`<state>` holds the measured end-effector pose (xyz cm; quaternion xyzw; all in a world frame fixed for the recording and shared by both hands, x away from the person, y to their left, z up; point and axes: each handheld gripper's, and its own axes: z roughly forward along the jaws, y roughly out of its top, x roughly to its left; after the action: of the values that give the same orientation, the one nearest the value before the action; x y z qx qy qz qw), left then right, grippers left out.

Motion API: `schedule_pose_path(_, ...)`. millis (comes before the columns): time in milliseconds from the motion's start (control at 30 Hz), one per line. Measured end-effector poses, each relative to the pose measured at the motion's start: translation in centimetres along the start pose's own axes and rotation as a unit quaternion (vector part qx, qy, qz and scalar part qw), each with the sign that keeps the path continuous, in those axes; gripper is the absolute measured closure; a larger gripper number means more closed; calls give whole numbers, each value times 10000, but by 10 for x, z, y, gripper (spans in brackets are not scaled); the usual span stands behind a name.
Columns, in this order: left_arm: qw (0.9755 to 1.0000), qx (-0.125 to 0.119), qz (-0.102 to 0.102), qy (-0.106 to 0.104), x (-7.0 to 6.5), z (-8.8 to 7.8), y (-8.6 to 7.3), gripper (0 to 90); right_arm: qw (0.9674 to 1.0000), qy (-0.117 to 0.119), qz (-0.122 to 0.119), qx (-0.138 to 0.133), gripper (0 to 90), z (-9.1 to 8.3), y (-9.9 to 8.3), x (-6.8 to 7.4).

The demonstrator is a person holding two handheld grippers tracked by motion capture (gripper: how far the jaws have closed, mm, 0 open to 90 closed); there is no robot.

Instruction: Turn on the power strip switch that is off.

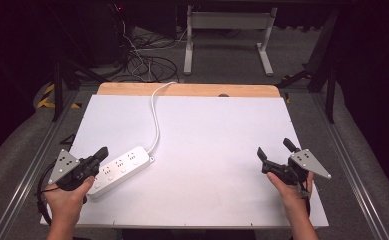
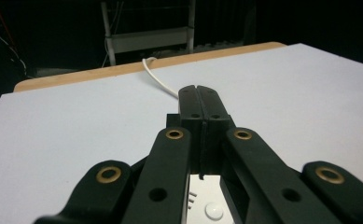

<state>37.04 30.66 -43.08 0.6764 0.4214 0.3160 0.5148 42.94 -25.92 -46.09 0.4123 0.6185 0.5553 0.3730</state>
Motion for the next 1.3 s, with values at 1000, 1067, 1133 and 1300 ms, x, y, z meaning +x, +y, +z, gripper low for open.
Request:
schedule_pose_path(1000, 9891, 1405, 335, -278, -27, 48, 22, 900, 10000, 4, 24, 52, 56, 0, 1, 0)
schedule_pose_path(1067, 9868, 1550, 363, -288, -28, 53, 20, 900, 10000, 14, 9, 63, 56, 0, 0, 0)
schedule_pose_path(1133, 9841, 1710, 375, -292, -30, 58, 18, 900, 10000, 16, 10, 65, 56, 0, 0, 0)
schedule_pose_path(1300, 9778, 2038, 439, -231, -34, 71, 13, 900, 10000, 9, 1, 56, 58, 0, 0, -1)
